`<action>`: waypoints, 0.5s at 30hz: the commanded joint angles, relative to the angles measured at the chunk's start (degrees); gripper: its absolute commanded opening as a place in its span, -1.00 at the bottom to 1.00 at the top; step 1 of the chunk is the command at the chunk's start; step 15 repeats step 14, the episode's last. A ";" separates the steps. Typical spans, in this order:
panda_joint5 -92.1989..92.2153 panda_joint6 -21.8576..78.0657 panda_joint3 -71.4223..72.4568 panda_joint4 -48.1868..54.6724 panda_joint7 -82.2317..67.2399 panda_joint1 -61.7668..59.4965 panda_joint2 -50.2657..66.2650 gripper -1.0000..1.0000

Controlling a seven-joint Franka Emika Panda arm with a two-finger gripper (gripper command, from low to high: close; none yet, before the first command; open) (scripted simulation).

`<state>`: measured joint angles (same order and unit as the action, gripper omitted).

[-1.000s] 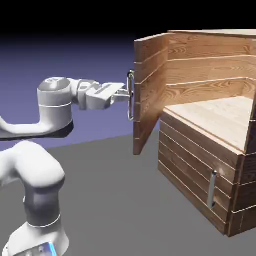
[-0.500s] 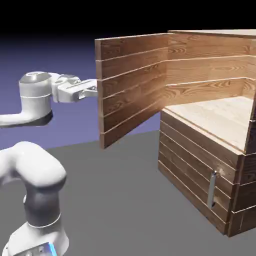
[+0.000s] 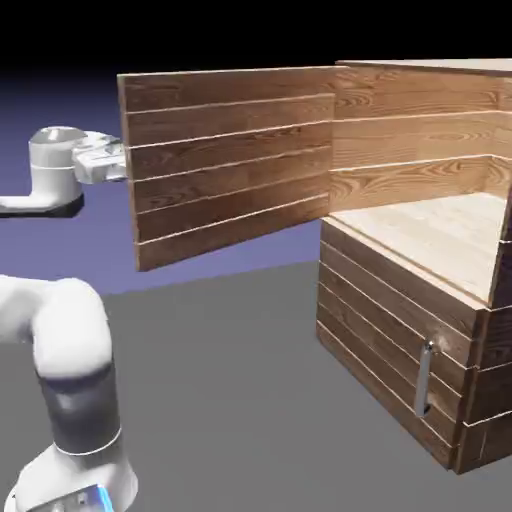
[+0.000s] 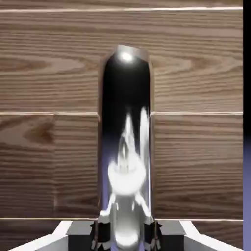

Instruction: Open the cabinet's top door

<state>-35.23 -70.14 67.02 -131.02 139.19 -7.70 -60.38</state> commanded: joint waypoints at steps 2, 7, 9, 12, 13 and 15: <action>1.32 2.91 2.89 4.15 -0.35 -4.07 0.35 -1.00; 3.99 9.65 9.19 14.53 -1.87 -14.18 0.04 -1.00; 4.82 12.22 11.32 18.68 -2.71 -18.12 -0.47 -1.00; 5.86 16.00 14.12 24.91 -4.17 -23.87 -1.49 -1.00; 6.11 17.25 14.93 26.99 -4.73 -25.73 -1.89 -1.00; 6.35 18.49 15.73 29.06 -5.32 -27.58 -2.30 -1.00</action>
